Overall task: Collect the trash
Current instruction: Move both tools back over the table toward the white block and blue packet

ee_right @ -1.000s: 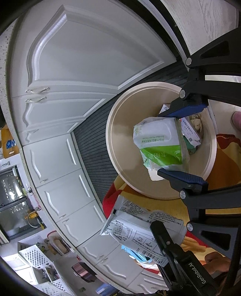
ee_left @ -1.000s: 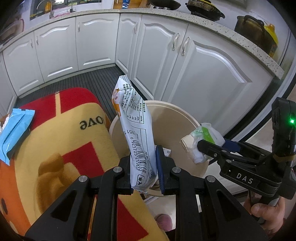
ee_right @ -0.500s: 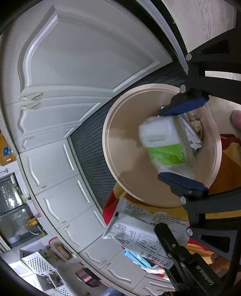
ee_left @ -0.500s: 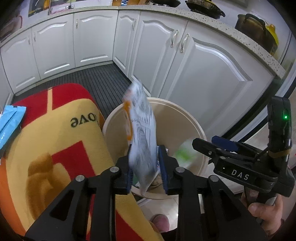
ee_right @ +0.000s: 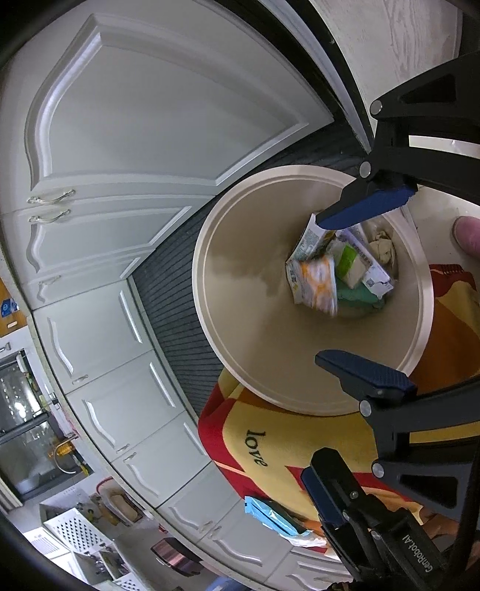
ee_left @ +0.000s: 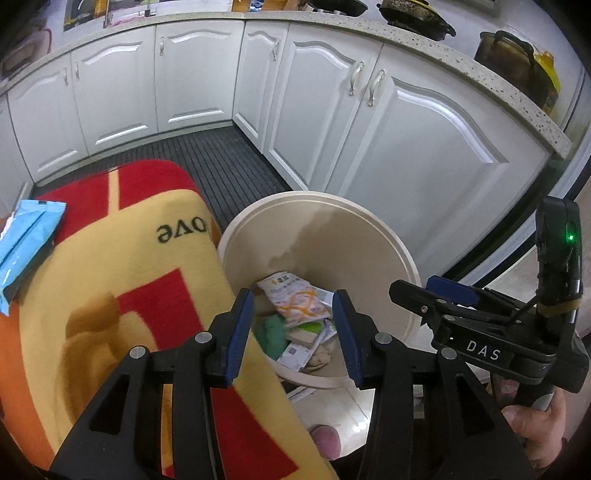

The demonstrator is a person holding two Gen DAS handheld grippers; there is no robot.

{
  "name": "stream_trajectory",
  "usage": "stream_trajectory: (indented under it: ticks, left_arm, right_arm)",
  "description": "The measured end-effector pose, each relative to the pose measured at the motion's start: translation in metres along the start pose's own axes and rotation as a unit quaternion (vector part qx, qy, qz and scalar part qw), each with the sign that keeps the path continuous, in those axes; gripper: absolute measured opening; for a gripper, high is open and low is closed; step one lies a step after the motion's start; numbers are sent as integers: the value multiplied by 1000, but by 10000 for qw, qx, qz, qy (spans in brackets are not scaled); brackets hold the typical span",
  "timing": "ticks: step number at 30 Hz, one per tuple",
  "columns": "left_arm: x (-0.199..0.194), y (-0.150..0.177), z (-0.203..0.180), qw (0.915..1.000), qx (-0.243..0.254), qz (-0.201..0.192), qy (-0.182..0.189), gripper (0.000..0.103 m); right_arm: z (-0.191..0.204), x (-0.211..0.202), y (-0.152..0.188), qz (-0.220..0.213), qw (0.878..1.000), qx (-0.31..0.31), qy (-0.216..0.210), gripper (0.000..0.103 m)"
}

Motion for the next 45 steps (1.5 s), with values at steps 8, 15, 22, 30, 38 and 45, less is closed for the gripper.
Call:
stream_trajectory:
  ticks: [8,15,22,30,38,45]
  left_arm:
    - [-14,8,24,9994,-81,-122,-310,42]
    - [-33,19,67,9968,-355,-137,-697,42]
    - [-51,38,129,9900,-815,-11,-1152,42]
    - [-77,65,205,9782,-1366,86,-1563,44]
    - [-107,92,310,9512,-2336,166,-2010,58]
    - [-126,106,391,9185,-3083,216,-2465,62]
  right_arm:
    - [17,-3,4,2,9999,-132,-69,65]
    - [49,1,9,78,9990,-328,-279,69]
    - [100,14,18,187,9962,-640,-552,74]
    - [157,34,28,400,9902,-997,-890,74]
    - [206,59,37,688,9835,-1276,-1084,78]
    - [248,90,28,906,9800,-1212,-1295,78]
Point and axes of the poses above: each gripper's, at about its wrist camera, not at the fingertips, and x roughly the way its jaws point, z to its left, y to its underside, the point moved 7 cm from there along x, roughly the way its jaws point, and after that the axes turned 12 degrees about -y, right-handed, at the moved point
